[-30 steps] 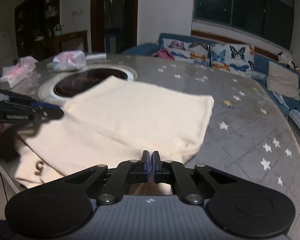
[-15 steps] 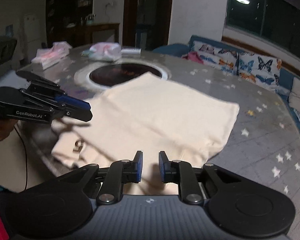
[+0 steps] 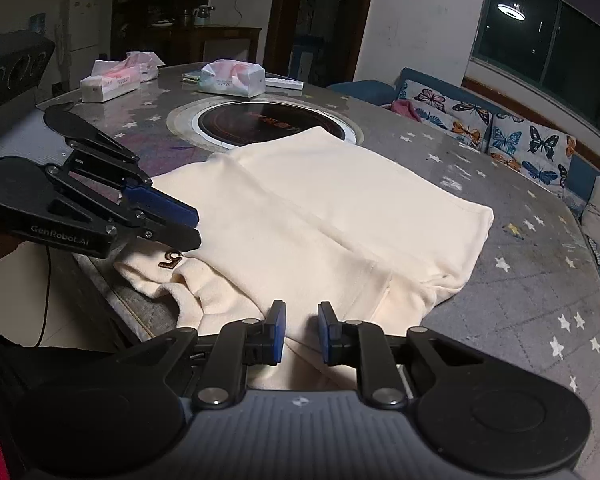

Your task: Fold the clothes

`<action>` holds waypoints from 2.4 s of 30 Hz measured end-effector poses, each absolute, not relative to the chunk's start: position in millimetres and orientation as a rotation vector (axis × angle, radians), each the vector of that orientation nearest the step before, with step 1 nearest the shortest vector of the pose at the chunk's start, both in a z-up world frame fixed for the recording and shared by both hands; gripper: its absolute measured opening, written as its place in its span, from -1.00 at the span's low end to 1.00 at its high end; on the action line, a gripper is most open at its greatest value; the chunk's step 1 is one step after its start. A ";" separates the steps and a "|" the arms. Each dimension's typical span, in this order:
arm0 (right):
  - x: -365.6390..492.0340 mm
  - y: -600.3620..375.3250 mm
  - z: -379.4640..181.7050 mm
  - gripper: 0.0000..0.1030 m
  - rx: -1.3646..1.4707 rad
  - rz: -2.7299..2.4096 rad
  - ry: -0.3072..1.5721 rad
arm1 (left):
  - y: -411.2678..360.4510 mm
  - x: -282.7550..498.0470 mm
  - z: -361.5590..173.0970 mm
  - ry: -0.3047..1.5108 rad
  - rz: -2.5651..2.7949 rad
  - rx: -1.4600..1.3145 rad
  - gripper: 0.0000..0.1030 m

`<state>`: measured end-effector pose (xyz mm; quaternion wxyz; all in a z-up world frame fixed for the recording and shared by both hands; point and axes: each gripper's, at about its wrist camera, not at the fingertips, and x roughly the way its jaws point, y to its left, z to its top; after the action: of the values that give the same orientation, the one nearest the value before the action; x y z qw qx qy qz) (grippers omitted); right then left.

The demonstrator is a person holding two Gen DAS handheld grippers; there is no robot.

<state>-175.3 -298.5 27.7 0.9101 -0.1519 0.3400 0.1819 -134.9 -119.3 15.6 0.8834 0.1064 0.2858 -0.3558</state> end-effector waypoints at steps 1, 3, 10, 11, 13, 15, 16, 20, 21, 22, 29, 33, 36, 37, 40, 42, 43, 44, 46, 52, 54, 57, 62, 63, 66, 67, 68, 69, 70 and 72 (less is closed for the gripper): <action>-176.1 -297.9 26.7 -0.68 -0.323 0.377 0.701 | -117.6 -135.1 17.0 0.595 -0.741 0.219 -0.62; -176.9 -298.1 26.9 -0.68 -0.332 0.381 0.700 | -112.1 -136.2 21.7 0.588 -0.738 0.221 -0.62; -183.8 -308.3 40.5 -0.64 -0.337 0.410 0.708 | -81.1 -152.8 39.0 0.557 -0.763 0.294 -0.53; -185.8 -309.0 41.5 -0.59 -0.350 0.413 0.710 | -78.3 -157.2 38.6 0.555 -0.770 0.321 -0.48; -191.7 -309.5 43.6 -0.51 -0.392 0.417 0.714 | -74.4 -165.7 35.9 0.555 -0.783 0.375 -0.42; -196.0 -309.7 44.1 -0.38 -0.411 0.425 0.718 | -75.3 -172.0 31.0 0.547 -0.787 0.421 -0.35; -198.1 -309.7 44.2 -0.35 -0.420 0.428 0.720 | -76.7 -174.9 28.3 0.540 -0.789 0.443 -0.29; -205.6 -306.1 41.6 -0.25 -0.484 0.439 0.726 | -92.1 -183.9 17.1 0.470 -0.795 0.551 -0.18; -207.1 -305.3 41.6 -0.18 -0.498 0.441 0.722 | -95.5 -185.3 14.7 0.450 -0.794 0.577 -0.18; -208.6 -304.4 41.7 -0.15 -0.511 0.442 0.717 | -98.1 -185.7 12.9 0.438 -0.793 0.592 -0.18; -212.3 -300.0 36.9 0.00 -0.575 0.453 0.712 | -108.5 -183.8 4.8 0.398 -0.819 0.616 -0.54; -214.9 -295.7 31.0 0.04 -0.625 0.481 0.704 | -107.2 -174.5 11.2 0.411 -0.816 0.546 -0.81; -215.6 -293.4 29.9 0.08 -0.646 0.506 0.684 | -104.4 -158.9 21.1 0.448 -0.801 0.453 -0.83; -214.9 -292.7 29.3 0.08 -0.652 0.512 0.676 | -104.3 -152.1 23.7 0.466 -0.792 0.423 -0.83; -210.6 -291.5 27.7 0.10 -0.656 0.524 0.655 | -103.4 -132.2 30.0 0.529 -0.784 0.323 -0.84; -207.6 -290.8 26.6 0.09 -0.653 0.538 0.640 | -104.9 -120.4 32.0 0.556 -0.781 0.287 -0.84; -206.4 -290.4 25.9 0.09 -0.653 0.545 0.633 | -105.6 -115.6 32.2 0.563 -0.777 0.275 -0.84; -205.0 -290.0 25.3 0.07 -0.651 0.548 0.629 | -106.3 -111.3 31.5 0.574 -0.778 0.265 -0.84; -200.9 -290.0 24.8 0.01 -0.639 0.552 0.624 | -107.7 -103.5 29.8 0.594 -0.778 0.248 -0.84; -184.3 -293.9 24.9 -0.57 -0.554 0.553 0.661 | -102.8 -102.9 27.6 0.603 -0.785 0.236 -0.82; -179.4 -297.2 25.7 -0.71 -0.515 0.542 0.677 | -97.3 -107.8 28.2 0.596 -0.788 0.252 -0.73; -171.8 -303.1 30.3 -0.76 -0.442 0.540 0.698 | -88.6 -118.3 26.5 0.582 -0.786 0.285 -0.71; -166.0 -306.7 33.7 -0.77 -0.403 0.536 0.701 | -81.7 -138.0 21.6 0.541 -0.771 0.380 -0.56; -165.2 -306.4 34.2 -0.77 -0.401 0.534 0.701 | -80.7 -141.7 20.8 0.531 -0.769 0.401 -0.50; -162.5 -305.8 36.0 -0.78 -0.391 0.529 0.705 | -77.3 -153.0 19.1 0.500 -0.769 0.458 -0.30; -161.5 -306.4 37.1 -0.78 -0.380 0.527 0.706 | -75.7 -154.5 18.6 0.498 -0.771 0.469 -0.28; -160.9 -307.3 38.3 -0.78 -0.369 0.524 0.706 | -74.1 -154.8 17.8 0.499 -0.777 0.478 -0.27; -160.5 -308.2 39.6 -0.78 -0.358 0.521 0.705 | -72.9 -155.7 16.9 0.499 -0.782 0.489 -0.27; -159.6 -308.9 40.5 -0.78 -0.351 0.516 0.703 | -71.9 -156.9 15.9 0.495 -0.788 0.505 -0.27; -157.8 -310.0 41.7 -0.78 -0.341 0.509 0.700 | -70.6 -157.5 13.5 0.493 -0.798 0.530 -0.27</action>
<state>-157.8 -310.0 41.7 0.8938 -0.1643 0.3375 0.2455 -157.5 -70.6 13.5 0.8584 0.2523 0.2349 -0.3800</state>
